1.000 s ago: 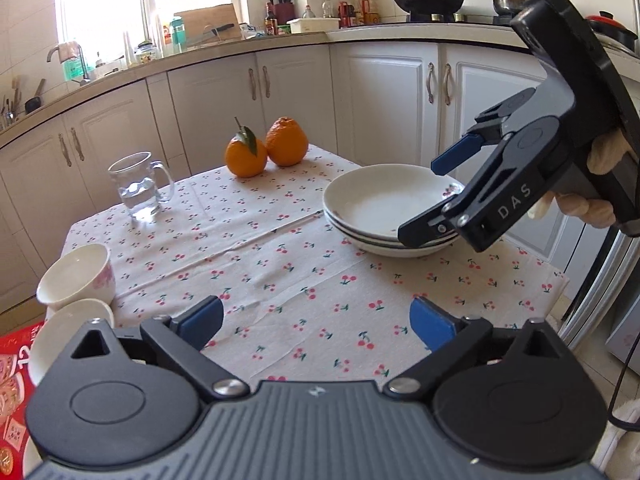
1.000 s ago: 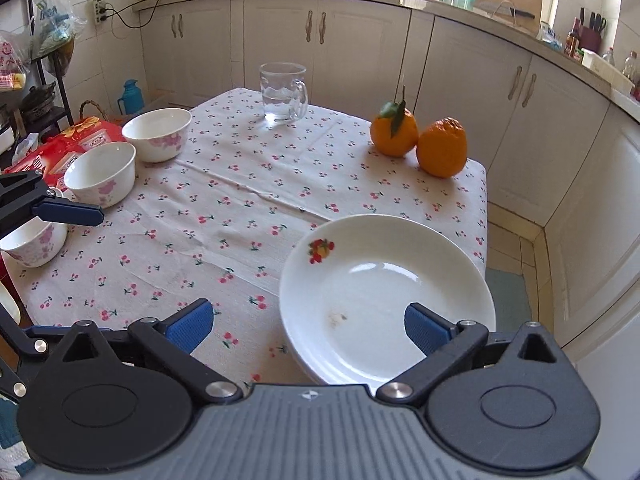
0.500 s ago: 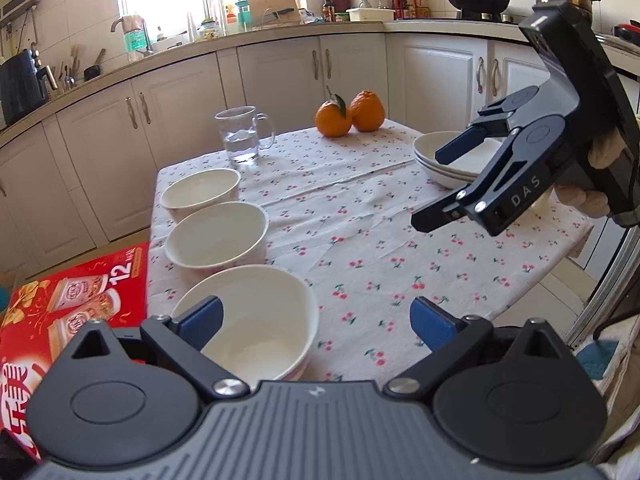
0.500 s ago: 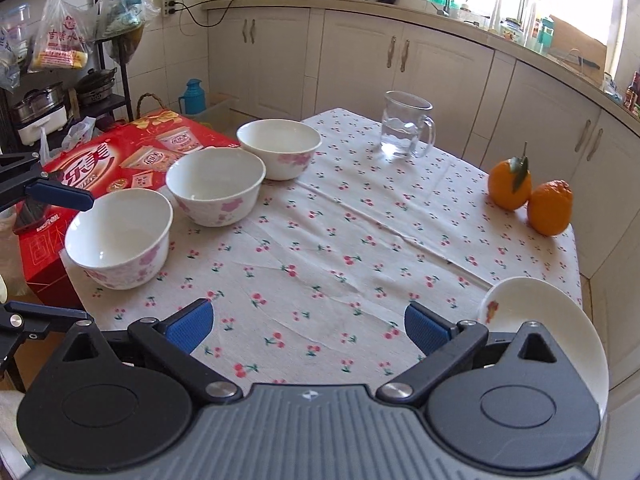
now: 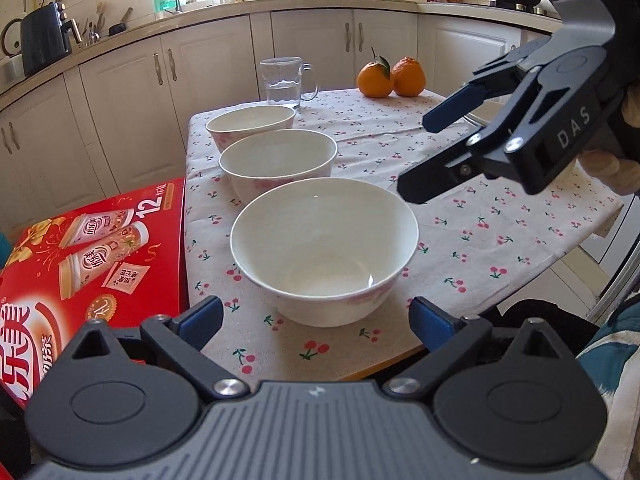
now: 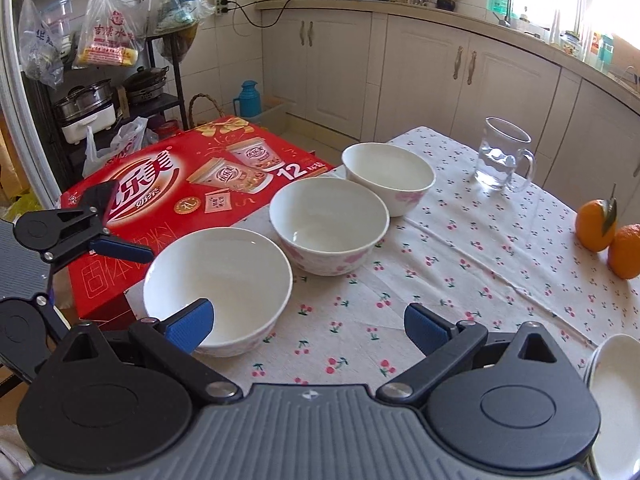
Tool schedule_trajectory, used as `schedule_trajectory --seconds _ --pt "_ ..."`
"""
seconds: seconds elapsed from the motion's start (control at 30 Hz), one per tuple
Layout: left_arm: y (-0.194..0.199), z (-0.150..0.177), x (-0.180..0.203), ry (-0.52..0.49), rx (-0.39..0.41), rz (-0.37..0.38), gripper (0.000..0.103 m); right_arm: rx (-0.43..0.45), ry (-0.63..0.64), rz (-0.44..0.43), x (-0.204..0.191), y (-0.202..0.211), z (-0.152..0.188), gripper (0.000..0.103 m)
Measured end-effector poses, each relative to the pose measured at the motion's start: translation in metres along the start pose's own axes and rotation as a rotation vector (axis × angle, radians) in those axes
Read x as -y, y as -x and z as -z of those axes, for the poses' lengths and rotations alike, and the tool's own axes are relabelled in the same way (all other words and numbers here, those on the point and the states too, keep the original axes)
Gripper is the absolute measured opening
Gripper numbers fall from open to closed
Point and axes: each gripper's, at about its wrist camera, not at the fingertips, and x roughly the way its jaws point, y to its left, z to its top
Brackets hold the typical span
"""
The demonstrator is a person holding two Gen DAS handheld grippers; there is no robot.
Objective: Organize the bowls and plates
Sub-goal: 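Move the right gripper to the pink-patterned white bowls, then grasp the rim of a white bowl with the right gripper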
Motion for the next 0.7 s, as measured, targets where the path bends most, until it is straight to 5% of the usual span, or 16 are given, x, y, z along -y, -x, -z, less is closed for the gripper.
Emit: schedule_trajectory --seconds 0.17,0.7 --pt "-0.006 -0.001 -0.004 0.003 -0.002 0.025 0.098 -0.024 0.003 -0.062 -0.010 -0.020 -0.008 0.101" --pt "-0.009 -0.006 -0.008 0.026 0.011 0.066 0.082 -0.088 -0.031 -0.184 -0.012 -0.051 -0.011 0.067"
